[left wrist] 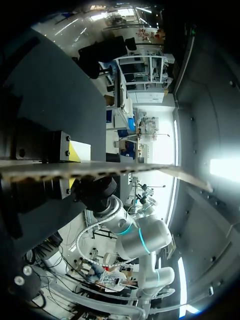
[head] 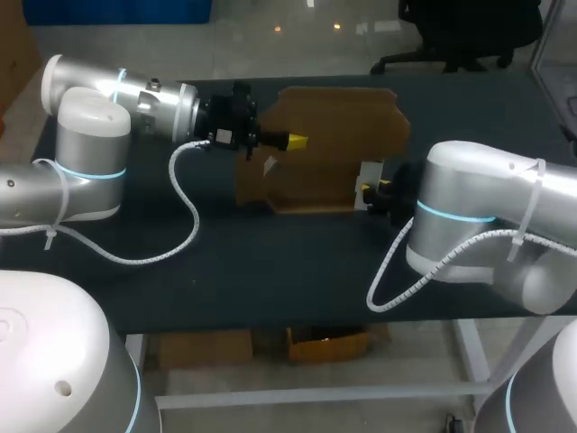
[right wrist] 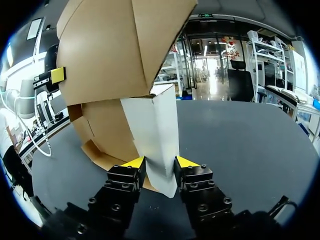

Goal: Assemble the packaging by folding the flat box into shape, placing the metal phone stand inside, and closing the box properly

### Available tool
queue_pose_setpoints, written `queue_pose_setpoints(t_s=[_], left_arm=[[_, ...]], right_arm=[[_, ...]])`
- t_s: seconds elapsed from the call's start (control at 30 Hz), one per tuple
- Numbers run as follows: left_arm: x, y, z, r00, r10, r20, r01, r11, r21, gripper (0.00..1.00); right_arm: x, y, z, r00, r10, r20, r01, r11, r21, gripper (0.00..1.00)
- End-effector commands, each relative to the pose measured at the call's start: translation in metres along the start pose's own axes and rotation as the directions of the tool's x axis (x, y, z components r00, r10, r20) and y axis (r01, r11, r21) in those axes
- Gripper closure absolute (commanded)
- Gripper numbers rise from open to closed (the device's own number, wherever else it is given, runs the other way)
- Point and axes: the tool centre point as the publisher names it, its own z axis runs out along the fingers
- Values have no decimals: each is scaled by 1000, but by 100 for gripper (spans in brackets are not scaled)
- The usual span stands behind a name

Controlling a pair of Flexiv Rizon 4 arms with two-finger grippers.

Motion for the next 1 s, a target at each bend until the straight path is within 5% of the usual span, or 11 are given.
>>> queue_pose_setpoints(t_s=[0.03,1.0], left_arm=[[1,2,1,1000,0,0,0,1000,-1,100],[1,2,1,1000,0,0,0,1000,-1,100]], right_arm=[[6,-2,3,994,6,113,-4,1000,-10,67],[2,0,2,970,79,229,-77,997,-18,83]])
